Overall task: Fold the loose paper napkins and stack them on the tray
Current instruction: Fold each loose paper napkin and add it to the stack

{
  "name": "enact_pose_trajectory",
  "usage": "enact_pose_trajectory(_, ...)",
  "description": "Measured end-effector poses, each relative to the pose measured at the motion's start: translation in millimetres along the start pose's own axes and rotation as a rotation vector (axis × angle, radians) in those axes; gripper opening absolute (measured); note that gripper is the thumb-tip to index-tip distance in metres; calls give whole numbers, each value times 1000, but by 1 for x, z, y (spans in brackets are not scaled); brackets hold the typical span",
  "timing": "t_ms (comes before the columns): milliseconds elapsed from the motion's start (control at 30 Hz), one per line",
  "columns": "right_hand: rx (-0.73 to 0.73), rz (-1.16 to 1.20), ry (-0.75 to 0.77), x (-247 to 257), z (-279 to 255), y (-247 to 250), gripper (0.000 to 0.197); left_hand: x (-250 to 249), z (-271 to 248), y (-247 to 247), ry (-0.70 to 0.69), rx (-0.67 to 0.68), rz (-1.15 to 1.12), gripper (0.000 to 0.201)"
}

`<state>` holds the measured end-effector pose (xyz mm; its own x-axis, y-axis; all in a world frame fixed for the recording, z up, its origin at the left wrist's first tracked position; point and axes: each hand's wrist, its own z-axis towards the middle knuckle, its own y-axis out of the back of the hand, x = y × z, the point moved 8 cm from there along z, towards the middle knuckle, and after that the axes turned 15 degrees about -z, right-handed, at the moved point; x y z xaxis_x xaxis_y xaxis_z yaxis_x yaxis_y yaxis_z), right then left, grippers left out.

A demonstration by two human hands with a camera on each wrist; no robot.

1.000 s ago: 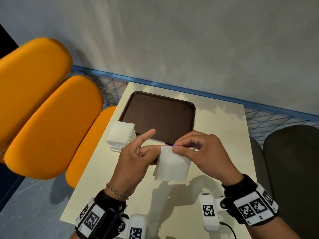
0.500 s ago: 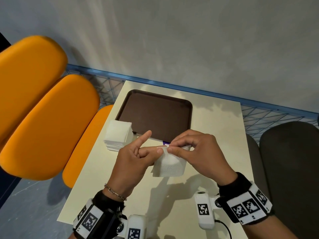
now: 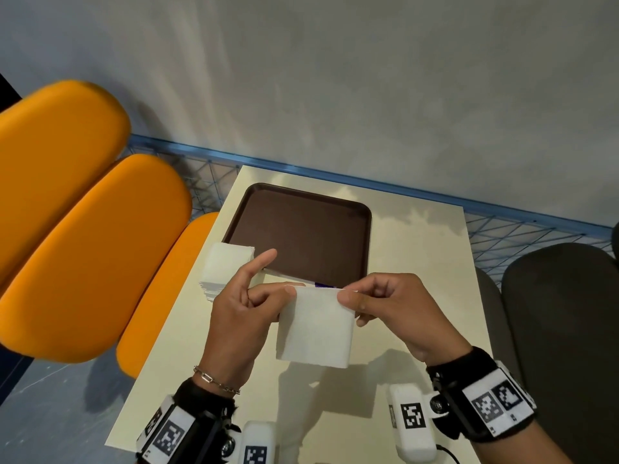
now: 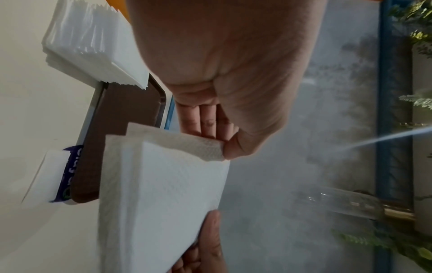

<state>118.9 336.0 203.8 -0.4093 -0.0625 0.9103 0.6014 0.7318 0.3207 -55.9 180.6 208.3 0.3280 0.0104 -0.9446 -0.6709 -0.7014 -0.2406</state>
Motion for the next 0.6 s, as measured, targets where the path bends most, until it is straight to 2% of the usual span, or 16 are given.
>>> enact_pose_trajectory(100, -11, 96, -59, -9, 8, -9, 29, 5, 4, 8, -26, -29, 10, 55)
enact_pose_trajectory(200, 82, 187, -141, -13, 12, -33, 34, 12, 8, 18, -29, -41, 21, 50)
enact_pose_trajectory(300, 216, 114, -189, -17, 13, -65, 24, 19, 13, 36, -12, -80, 23, 47)
enact_pose_trajectory(433, 202, 24, -246, -25, 26, -90, 17, 27, 17, 65, 3, -155, -5, 46)
enact_pose_trajectory(533, 344, -37, -247, -23, 29, -120, 19, 32, 20, 90, 14, -196, 3, 44)
enact_pose_trajectory(600, 424, -96, -258, -23, 29, -135, 7, 35, 24, 106, 21, -224, -4, 45)
